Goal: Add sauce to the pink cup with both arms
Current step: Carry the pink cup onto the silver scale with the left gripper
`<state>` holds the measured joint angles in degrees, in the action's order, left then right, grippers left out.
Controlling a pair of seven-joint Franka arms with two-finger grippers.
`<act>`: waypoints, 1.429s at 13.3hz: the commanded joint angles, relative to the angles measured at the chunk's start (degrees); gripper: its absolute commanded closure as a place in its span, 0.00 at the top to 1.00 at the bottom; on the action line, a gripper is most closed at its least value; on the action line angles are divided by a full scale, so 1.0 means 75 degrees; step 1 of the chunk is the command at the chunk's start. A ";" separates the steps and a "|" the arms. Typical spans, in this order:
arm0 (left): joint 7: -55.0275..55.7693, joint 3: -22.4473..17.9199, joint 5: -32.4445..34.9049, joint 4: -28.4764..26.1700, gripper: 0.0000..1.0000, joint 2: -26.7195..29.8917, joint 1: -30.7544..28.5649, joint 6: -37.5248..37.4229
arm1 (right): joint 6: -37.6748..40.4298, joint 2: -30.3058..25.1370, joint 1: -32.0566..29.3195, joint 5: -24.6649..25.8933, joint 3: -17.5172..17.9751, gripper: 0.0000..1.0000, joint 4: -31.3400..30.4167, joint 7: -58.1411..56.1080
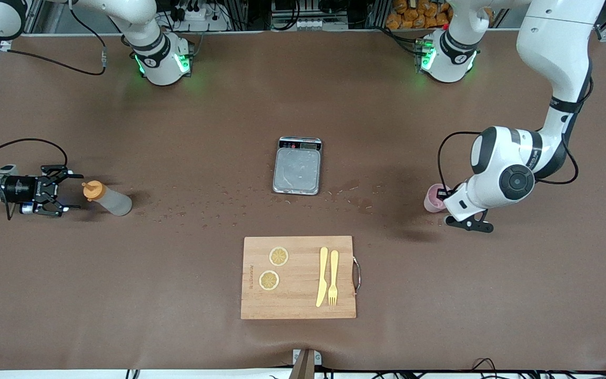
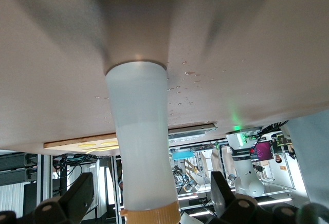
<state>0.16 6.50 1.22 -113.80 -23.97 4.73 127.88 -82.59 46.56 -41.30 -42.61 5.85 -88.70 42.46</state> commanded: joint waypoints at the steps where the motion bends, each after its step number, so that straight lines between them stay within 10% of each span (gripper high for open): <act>1: 0.0342 0.0257 0.0060 -0.0050 0.00 0.0570 0.0002 -0.0036 | -0.0119 0.0201 -0.0037 -0.0132 0.0123 1.00 0.0214 -0.0186; 12: 0.3537 0.1990 0.0060 0.0524 0.00 0.1134 0.0060 -0.0786 | -0.0472 0.0611 0.0444 -0.0167 0.0134 1.00 0.0178 -0.0470; 19: 0.6620 0.2519 0.0071 0.1835 0.00 -0.0071 0.1617 -0.0786 | -0.0554 0.0670 0.0772 -0.0343 0.0134 1.00 0.0132 -0.0470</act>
<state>44.72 25.51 1.21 -105.73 -20.14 13.64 123.30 -86.89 50.62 -35.91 -43.87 6.88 -88.51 39.37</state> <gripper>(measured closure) 0.960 0.000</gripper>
